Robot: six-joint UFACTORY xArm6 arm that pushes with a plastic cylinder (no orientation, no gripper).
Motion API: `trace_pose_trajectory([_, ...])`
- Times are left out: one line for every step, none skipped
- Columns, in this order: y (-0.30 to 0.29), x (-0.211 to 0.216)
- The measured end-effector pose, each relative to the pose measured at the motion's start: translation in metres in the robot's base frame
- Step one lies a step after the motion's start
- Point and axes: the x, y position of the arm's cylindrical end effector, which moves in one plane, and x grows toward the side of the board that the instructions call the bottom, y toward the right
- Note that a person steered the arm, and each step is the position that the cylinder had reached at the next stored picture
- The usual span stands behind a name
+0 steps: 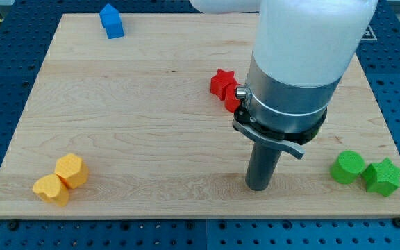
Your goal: Push the red circle along with red star a bit up
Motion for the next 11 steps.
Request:
trace_pose_trajectory([0.0, 0.003])
trace_pose_trajectory([0.0, 0.008])
trace_pose_trajectory([0.0, 0.008])
trace_pose_trajectory([0.0, 0.008])
trace_pose_trajectory([0.0, 0.006])
trace_pose_trajectory([0.0, 0.006])
trace_pose_trajectory([0.0, -0.017])
trace_pose_trajectory([0.0, -0.064])
trace_pose_trajectory([0.0, -0.105])
trace_pose_trajectory([0.0, -0.11])
trace_pose_trajectory([-0.002, -0.12])
